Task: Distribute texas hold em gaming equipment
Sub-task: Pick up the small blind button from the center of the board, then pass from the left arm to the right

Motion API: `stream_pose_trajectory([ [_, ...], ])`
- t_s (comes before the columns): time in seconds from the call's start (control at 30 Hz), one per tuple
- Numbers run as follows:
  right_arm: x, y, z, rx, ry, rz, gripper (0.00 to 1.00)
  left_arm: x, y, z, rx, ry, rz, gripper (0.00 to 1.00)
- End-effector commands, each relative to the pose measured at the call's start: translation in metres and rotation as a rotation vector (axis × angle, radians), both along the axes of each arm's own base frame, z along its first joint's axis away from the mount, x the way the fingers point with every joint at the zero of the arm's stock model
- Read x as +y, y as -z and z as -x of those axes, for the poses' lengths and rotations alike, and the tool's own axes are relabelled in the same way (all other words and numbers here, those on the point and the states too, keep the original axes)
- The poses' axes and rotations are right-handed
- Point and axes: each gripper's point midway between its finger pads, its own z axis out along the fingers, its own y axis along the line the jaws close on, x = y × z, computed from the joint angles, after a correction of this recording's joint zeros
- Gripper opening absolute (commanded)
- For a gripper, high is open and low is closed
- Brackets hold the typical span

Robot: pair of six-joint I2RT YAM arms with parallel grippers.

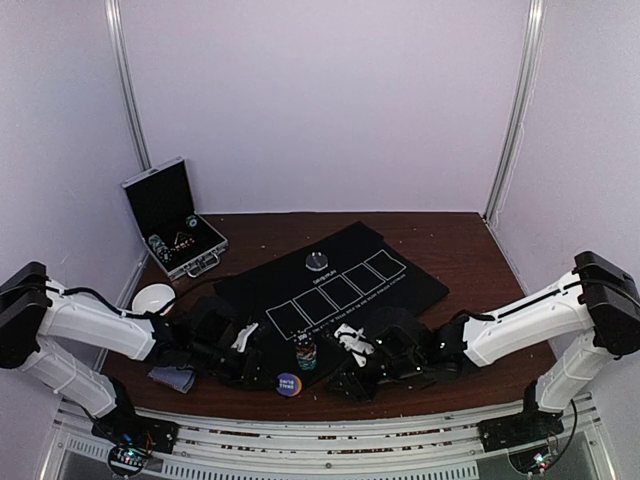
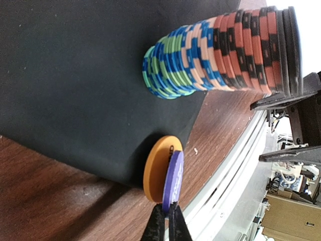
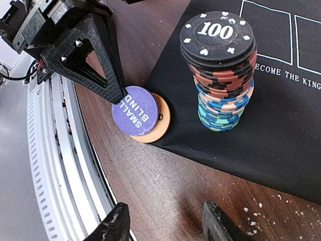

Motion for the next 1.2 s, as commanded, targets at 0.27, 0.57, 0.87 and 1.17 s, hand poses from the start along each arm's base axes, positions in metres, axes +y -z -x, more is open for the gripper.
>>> stream_pose_trajectory([
  [0.27,0.004,-0.027,0.004,-0.044,-0.061,-0.025,0.53,0.011,-0.039,-0.016,-0.208,-0.011,-0.002,0.00],
  [0.57,0.003,-0.078,-0.003,-0.110,-0.117,-0.071,0.55,0.045,-0.110,-0.059,-0.509,-0.174,-0.108,0.00],
  [0.87,0.002,-0.214,-0.036,-0.217,-0.081,-0.435,0.64,0.026,-0.262,-0.074,-0.901,-0.189,0.223,0.00],
  [1.17,0.001,-0.302,-0.073,-0.094,-0.040,-0.833,0.69,-0.029,-0.311,-0.053,-0.979,0.055,0.463,0.00],
])
